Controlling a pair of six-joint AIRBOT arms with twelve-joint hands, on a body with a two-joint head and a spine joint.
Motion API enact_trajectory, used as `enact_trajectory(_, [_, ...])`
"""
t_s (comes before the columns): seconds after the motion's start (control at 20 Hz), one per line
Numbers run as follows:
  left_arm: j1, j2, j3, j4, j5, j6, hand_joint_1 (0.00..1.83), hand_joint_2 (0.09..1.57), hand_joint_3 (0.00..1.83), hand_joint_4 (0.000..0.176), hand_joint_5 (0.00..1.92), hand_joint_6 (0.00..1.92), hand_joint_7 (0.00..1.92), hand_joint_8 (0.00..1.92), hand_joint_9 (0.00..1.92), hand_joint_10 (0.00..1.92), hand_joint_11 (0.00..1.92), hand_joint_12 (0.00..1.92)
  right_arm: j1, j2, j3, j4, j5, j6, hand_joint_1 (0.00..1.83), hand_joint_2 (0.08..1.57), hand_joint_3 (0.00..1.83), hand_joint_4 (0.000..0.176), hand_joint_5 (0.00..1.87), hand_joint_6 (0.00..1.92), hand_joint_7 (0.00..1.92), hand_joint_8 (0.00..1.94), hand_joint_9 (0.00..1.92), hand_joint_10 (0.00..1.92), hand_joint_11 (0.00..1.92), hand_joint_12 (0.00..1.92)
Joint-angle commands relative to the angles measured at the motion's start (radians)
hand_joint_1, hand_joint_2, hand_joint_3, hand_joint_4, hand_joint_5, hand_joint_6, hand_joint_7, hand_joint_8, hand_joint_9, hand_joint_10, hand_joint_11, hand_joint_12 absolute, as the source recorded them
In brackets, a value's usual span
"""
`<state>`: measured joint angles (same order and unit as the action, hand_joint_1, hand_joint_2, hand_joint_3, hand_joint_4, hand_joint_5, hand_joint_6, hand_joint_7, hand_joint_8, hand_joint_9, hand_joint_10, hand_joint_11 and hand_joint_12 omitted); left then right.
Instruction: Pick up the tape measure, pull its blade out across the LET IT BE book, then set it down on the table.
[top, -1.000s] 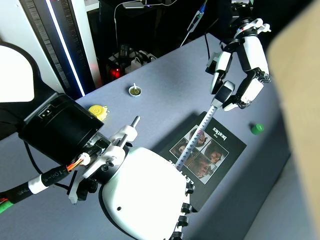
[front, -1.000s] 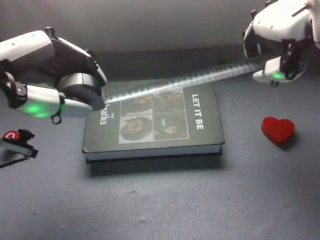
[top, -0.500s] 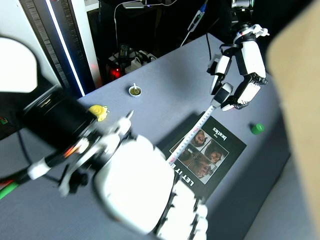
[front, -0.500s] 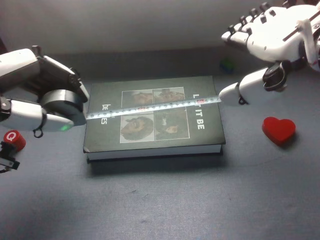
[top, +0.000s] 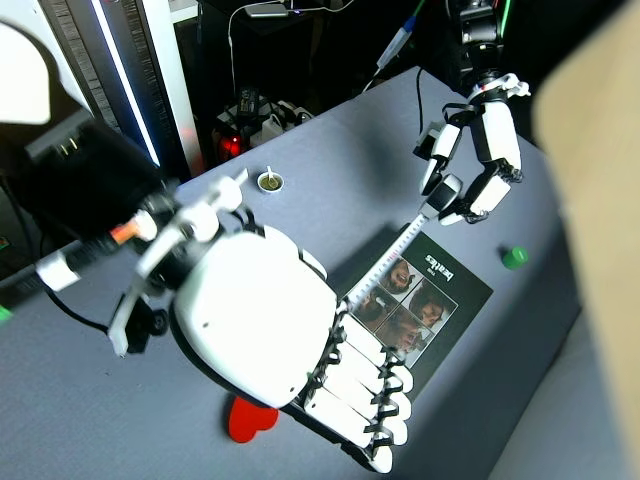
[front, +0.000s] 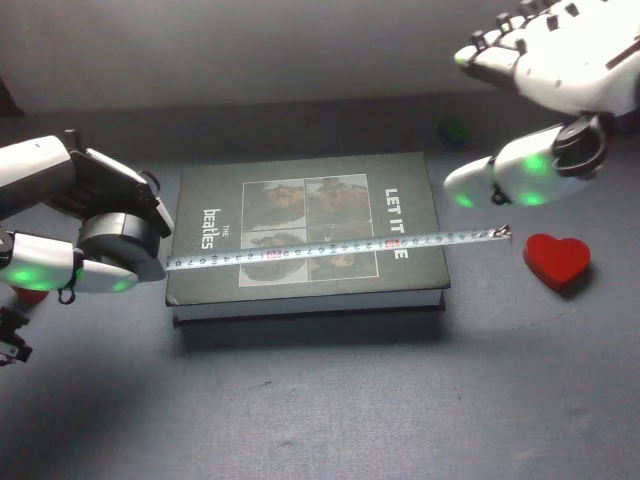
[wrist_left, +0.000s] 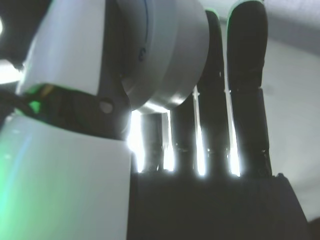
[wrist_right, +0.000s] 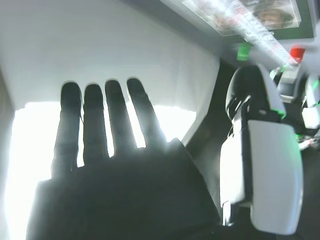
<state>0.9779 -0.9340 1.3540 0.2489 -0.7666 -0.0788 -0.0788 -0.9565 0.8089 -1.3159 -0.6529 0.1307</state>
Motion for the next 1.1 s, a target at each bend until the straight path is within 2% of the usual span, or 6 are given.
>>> enact_trajectory(0.0, [-0.007,-0.007,0.011,-0.036,-0.133,-0.018,1.38,1.12,0.00,0.000,0.94,0.80,0.93,1.06,0.95,1.27,0.93,1.16,0.017,0.015,-0.011,-0.053,-0.008,0.016,0.05,1.04,0.00,0.000,0.00,0.00,0.00,0.00,0.00,0.00,0.00,0.35])
enact_trajectory(0.1, [-0.005,-0.026,0.051,-0.013,-0.151,-0.029,1.39,1.09,0.00,0.000,1.00,0.68,0.99,0.99,1.02,1.21,0.93,1.16,0.014,0.037,-0.042,-0.039,-0.029,0.039,0.05,1.05,0.00,0.000,0.00,0.00,0.00,0.00,0.00,0.00,0.00,0.34])
enact_trajectory(0.2, [-0.004,-0.035,0.068,-0.007,-0.152,-0.029,1.38,1.11,0.00,0.000,0.94,0.79,0.94,1.06,0.96,1.25,0.93,1.15,0.000,0.047,-0.058,-0.039,-0.059,0.077,0.06,1.05,0.00,0.000,0.00,0.00,0.00,0.00,0.00,0.00,0.00,0.38])
enact_trajectory(0.45, [-0.006,-0.073,0.151,0.030,-0.155,-0.075,1.38,1.12,0.00,0.000,0.95,0.80,0.91,1.08,0.95,1.27,0.93,1.13,-0.020,0.037,-0.072,-0.040,-0.018,0.224,0.05,1.06,0.00,0.000,0.00,0.00,0.00,0.00,0.00,0.00,0.00,0.38])
enact_trajectory(0.6, [0.002,-0.086,0.195,0.036,-0.150,-0.091,1.38,1.12,0.00,0.000,0.93,0.81,0.93,1.07,0.95,1.27,0.93,1.14,-0.043,0.007,-0.075,-0.041,-0.014,0.254,0.04,1.08,0.01,0.000,0.00,0.00,0.00,0.00,0.00,0.00,0.00,0.37])
enact_trajectory(1.05, [0.035,-0.122,0.280,0.055,-0.164,-0.158,1.38,1.11,0.00,0.000,0.99,0.74,0.95,1.04,0.94,1.27,0.92,1.16,-0.080,-0.031,-0.084,-0.174,-0.026,0.356,0.03,1.09,0.01,0.000,0.01,0.00,0.00,0.00,0.00,0.00,0.00,0.42])
